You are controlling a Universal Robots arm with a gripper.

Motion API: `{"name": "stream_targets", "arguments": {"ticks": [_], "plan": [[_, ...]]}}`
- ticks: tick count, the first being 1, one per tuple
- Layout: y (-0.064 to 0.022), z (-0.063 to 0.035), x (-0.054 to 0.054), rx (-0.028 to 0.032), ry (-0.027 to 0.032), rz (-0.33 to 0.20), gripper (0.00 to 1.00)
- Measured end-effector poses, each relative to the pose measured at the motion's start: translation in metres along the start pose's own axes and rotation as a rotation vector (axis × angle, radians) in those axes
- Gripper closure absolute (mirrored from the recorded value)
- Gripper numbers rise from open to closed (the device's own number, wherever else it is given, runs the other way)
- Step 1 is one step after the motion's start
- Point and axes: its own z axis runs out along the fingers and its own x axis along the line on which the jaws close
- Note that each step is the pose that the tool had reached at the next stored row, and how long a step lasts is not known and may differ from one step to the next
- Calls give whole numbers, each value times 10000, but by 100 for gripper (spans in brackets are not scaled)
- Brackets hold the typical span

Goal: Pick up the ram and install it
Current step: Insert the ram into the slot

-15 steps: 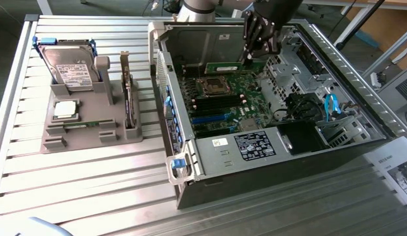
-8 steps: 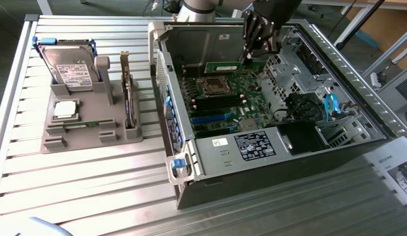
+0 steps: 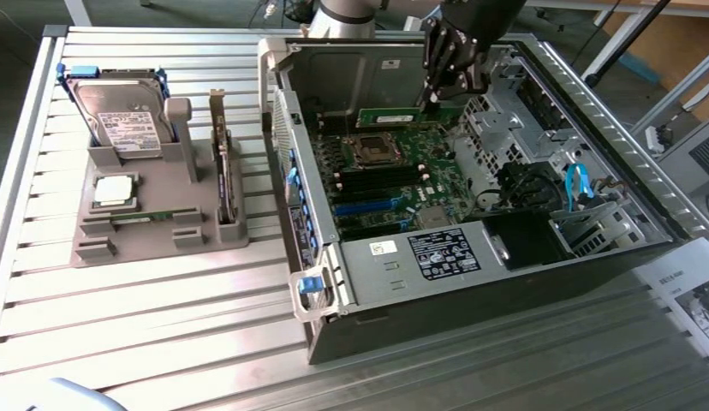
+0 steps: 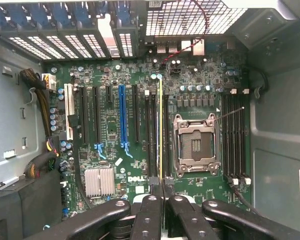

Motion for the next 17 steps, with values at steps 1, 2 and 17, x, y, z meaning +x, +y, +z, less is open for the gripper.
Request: {"name": "stream_targets", "arguments": {"ticks": [1,2,17], "plan": [[0,5,1,0,0,0,88],[0,15,1,0,1,0,88],[-7,283,13,0,8,0,88]]}}
